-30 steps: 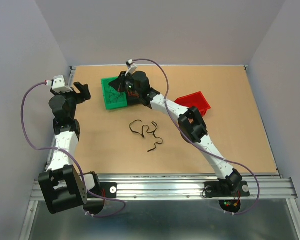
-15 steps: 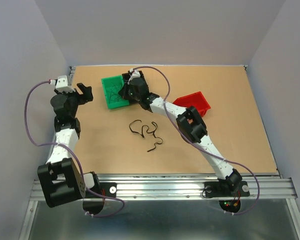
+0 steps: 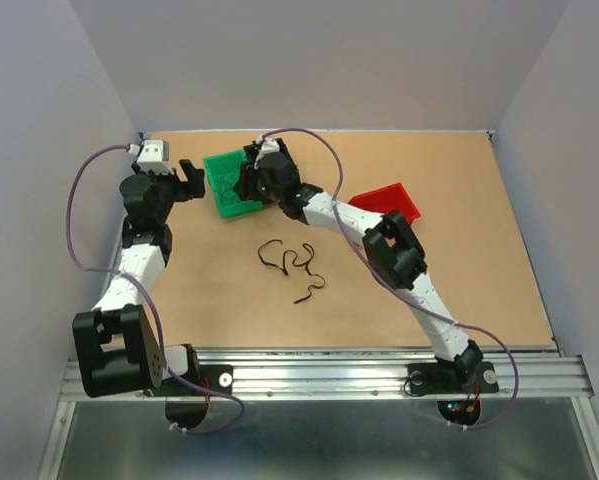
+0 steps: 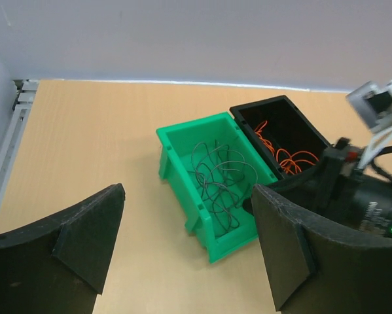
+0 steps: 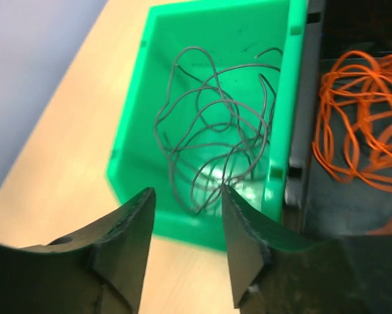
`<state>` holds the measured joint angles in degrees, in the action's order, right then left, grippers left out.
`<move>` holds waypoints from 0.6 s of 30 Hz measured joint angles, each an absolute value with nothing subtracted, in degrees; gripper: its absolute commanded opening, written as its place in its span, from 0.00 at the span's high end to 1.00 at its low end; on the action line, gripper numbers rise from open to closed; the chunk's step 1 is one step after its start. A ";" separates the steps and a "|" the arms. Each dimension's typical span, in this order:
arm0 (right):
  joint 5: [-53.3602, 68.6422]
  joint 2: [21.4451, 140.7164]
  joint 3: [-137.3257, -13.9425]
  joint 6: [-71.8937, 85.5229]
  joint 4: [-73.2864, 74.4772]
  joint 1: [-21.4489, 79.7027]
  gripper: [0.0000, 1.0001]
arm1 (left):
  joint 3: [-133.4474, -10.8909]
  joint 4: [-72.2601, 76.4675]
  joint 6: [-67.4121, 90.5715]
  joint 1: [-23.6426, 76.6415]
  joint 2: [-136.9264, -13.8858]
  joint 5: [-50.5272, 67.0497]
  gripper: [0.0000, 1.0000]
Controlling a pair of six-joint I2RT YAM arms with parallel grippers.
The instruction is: Untangle the cables
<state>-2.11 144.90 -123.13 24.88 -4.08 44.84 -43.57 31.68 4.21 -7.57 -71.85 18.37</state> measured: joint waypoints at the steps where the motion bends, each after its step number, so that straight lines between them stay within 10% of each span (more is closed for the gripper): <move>1: -2.37 142.76 -121.05 24.73 -3.86 44.88 0.43 | -44.21 31.09 3.75 -6.96 -72.49 18.24 0.11; 10: -3.49 111.59 -90.52 21.96 -7.05 44.99 0.08 | -50.57 24.77 -1.13 -1.61 -82.04 17.65 0.15; 18: -8.47 89.89 -54.89 21.45 -10.52 45.67 0.07 | -57.98 17.17 -6.52 5.80 -91.22 14.96 0.53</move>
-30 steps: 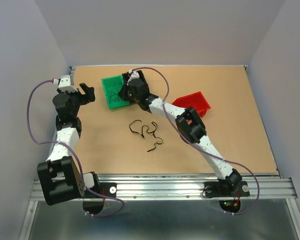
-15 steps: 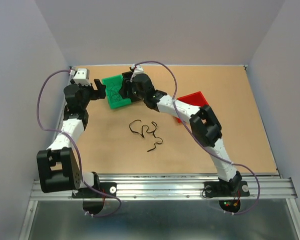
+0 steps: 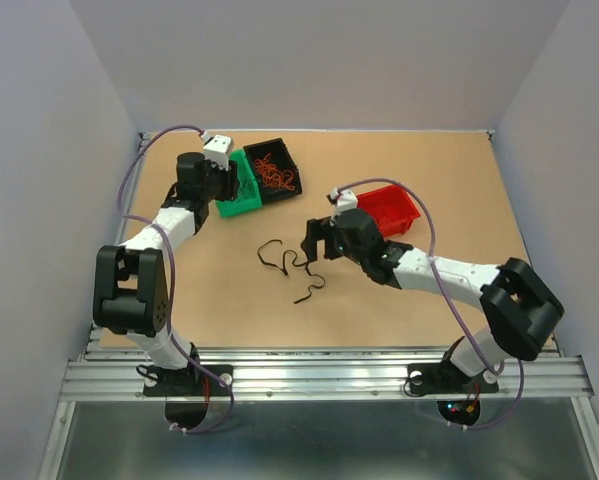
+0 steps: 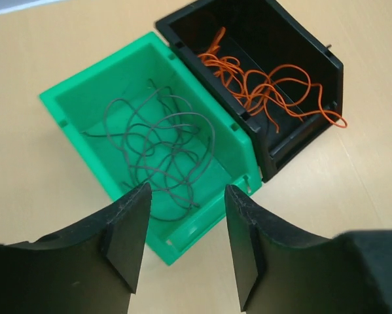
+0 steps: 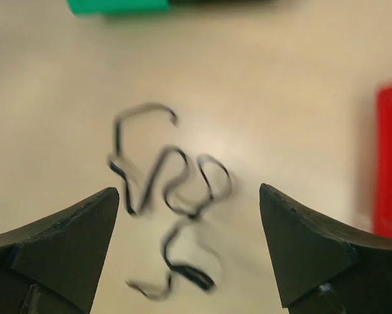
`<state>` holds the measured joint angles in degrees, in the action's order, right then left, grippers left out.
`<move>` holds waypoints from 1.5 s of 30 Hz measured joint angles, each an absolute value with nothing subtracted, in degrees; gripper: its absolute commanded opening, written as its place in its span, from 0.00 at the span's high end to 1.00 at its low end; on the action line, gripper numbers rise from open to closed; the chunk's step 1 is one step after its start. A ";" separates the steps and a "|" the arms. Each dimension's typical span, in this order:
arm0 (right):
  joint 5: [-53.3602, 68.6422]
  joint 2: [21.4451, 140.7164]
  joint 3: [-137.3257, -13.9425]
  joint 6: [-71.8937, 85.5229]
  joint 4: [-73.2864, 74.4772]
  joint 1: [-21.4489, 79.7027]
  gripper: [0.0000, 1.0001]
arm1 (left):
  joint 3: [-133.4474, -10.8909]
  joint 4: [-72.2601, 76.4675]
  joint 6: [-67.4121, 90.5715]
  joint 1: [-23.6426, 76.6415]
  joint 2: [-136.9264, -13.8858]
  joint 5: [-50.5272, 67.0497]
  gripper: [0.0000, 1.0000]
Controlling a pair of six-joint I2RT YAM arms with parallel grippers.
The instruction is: Untangle the cables
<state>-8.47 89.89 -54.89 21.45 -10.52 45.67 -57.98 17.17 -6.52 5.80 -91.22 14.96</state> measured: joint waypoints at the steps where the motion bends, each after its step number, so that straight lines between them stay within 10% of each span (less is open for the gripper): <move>1: -9.98 86.74 -49.98 21.82 -9.85 45.82 0.07 | -58.50 16.64 -7.05 6.44 -91.92 14.46 0.56; 11: -13.87 66.65 -36.25 23.14 -11.68 45.84 0.00 | -65.87 10.98 -10.09 8.51 -101.97 9.58 0.57; 29: -7.97 83.77 -40.47 20.03 -7.05 46.98 0.00 | -78.15 4.58 -10.15 8.51 -117.78 3.95 0.49; 32: -7.22 87.13 -43.27 19.14 -6.92 47.13 0.00 | -75.99 6.33 -9.89 8.54 -116.03 3.79 0.34; 45: -7.11 99.37 -53.63 17.93 -6.33 48.75 0.00 | -60.90 15.57 -10.09 8.71 -91.79 5.08 0.29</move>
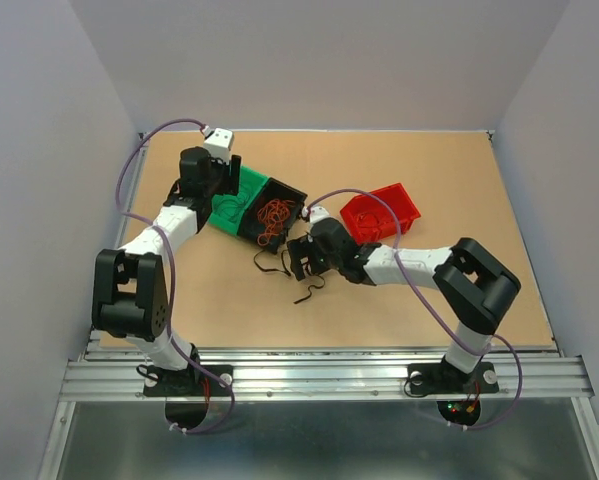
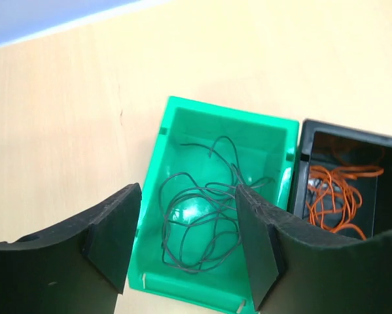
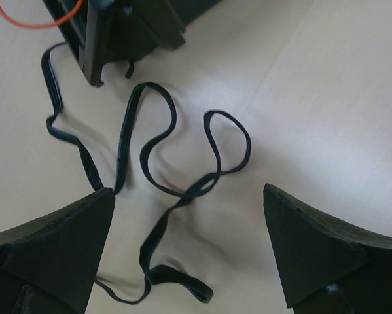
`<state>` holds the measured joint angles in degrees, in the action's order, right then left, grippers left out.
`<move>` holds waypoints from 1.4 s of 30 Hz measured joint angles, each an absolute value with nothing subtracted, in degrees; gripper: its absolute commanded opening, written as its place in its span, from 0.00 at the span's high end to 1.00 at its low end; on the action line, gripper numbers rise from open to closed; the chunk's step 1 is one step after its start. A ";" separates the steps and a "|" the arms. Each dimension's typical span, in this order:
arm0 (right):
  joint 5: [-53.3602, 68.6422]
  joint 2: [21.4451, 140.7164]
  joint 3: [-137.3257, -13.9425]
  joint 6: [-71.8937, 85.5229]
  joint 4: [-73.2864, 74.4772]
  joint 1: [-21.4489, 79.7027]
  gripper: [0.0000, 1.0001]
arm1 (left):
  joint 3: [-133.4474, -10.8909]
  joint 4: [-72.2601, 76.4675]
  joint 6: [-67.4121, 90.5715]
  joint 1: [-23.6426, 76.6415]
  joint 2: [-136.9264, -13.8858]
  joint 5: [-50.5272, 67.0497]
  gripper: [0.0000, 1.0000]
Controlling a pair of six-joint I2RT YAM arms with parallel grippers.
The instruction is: Untangle the cables
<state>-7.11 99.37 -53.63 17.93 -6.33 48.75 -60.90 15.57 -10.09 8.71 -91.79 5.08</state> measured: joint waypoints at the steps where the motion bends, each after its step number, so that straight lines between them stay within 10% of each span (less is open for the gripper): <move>1: -7.35 100.18 -54.65 17.93 -6.02 48.99 0.00 | -60.53 16.03 -10.09 8.91 -91.18 5.15 0.29; 15: -12.95 112.73 -70.61 18.33 3.14 54.52 0.04 | -58.30 16.60 -10.39 9.41 -90.85 5.50 0.29; 24: -15.40 115.85 -75.35 17.41 7.57 55.18 0.99 | -57.56 16.97 -10.63 9.50 -89.91 5.48 0.29; 42: -24.56 85.97 -57.49 18.37 10.70 56.66 0.99 | -55.83 17.76 -11.09 9.80 -87.00 5.56 0.29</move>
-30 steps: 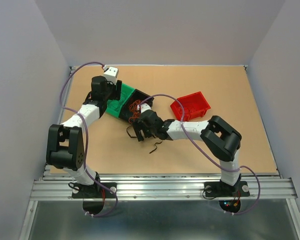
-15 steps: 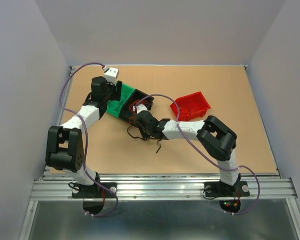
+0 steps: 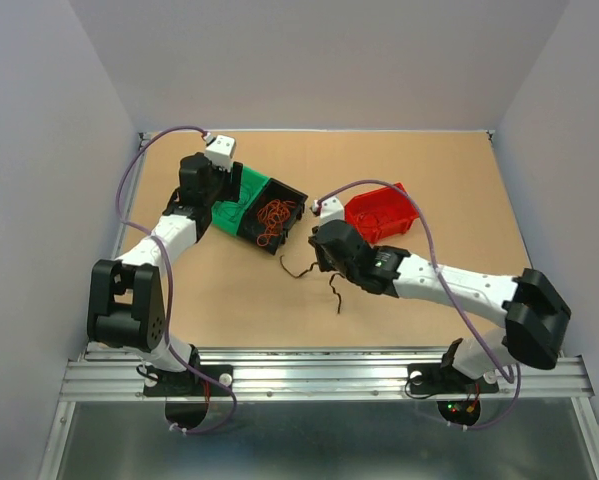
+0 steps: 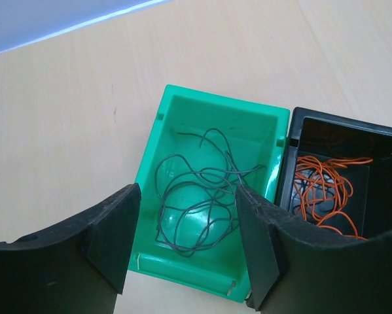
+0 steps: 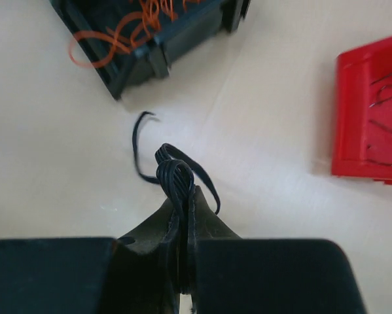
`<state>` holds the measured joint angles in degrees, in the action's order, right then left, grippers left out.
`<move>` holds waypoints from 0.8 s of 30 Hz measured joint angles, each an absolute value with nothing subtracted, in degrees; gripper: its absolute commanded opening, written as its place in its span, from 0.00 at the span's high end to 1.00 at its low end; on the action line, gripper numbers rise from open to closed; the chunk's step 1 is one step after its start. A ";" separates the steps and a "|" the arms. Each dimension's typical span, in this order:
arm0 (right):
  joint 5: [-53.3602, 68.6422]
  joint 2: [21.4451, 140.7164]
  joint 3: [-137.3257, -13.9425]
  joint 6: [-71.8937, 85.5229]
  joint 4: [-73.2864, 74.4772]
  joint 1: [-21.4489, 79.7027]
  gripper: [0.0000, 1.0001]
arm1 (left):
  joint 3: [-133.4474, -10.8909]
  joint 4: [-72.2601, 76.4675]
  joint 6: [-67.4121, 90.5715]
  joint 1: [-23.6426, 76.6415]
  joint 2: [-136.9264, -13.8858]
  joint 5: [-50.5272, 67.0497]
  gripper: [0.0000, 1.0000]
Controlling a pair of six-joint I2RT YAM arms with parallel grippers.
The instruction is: Untangle the cables
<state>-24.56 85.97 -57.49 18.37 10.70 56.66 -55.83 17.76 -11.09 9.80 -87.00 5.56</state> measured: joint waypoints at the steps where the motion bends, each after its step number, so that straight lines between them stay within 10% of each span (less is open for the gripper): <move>1: -25.39 83.94 -57.54 18.24 10.28 56.60 1.00 | -55.81 17.74 -11.09 9.80 -86.91 5.58 0.29; 24: 8.10 83.02 -67.92 7.22 -0.30 20.82 0.99 | -52.95 18.68 -11.97 11.03 -83.48 7.03 0.29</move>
